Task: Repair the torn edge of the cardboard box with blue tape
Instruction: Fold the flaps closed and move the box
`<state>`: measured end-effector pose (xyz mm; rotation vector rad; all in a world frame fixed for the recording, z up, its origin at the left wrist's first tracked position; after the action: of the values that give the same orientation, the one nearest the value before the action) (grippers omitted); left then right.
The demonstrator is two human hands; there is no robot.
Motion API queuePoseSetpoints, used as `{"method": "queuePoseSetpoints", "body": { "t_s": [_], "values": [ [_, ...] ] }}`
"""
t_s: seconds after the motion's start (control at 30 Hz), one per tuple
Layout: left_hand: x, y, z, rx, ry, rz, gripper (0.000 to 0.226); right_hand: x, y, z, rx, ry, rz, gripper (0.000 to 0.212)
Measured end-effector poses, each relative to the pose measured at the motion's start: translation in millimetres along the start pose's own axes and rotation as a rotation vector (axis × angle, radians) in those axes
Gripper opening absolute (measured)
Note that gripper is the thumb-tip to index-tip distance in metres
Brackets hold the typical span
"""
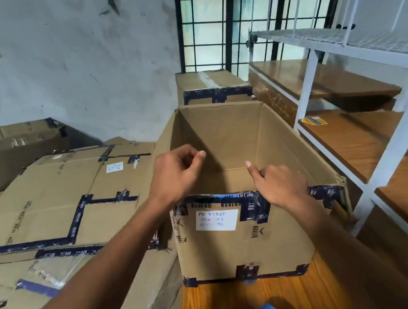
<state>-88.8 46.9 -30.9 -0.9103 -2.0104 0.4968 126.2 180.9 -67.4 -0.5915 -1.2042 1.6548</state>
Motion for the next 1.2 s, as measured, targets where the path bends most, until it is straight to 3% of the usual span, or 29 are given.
{"method": "queuePoseSetpoints", "body": {
  "t_s": [0.1, 0.27, 0.6, 0.83, 1.0, 1.2],
  "values": [
    [41, 14, -4, 0.115, 0.026, 0.121, 0.023, 37, -11, 5, 0.046, -0.063, 0.029, 0.08],
    [103, 50, 16, 0.247, -0.041, 0.303, 0.034, 119, -28, -1, -0.04, -0.142, -0.012, 0.073],
    [224, 96, 72, 0.462, -0.043, 0.29, 0.039, 262, -37, -9, -0.078, -0.156, -0.063, 0.076],
    [321, 141, 141, 0.431, -0.051, 0.262, 0.039, 361, 2, -27, -0.019, -0.029, -0.045, 0.097],
    [371, 172, 188, 0.433, -0.088, 0.247, 0.041, 424, 32, -54, -0.014, 0.079, -0.021, 0.087],
    [414, 198, 236, 0.462, -0.197, 0.288, 0.058, 481, 54, -71, 0.061, 0.126, -0.088, 0.08]
  ]
}}
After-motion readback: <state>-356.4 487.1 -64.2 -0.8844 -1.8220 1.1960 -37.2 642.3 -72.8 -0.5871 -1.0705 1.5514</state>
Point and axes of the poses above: each hand's wrist, its own x-axis towards the middle knuckle, its own y-axis out of the palm, z = x × y, the point moved 4 cm from there along x, towards the middle knuckle, and after that the axes turned 13 degrees about x, right-handed, at the moved point
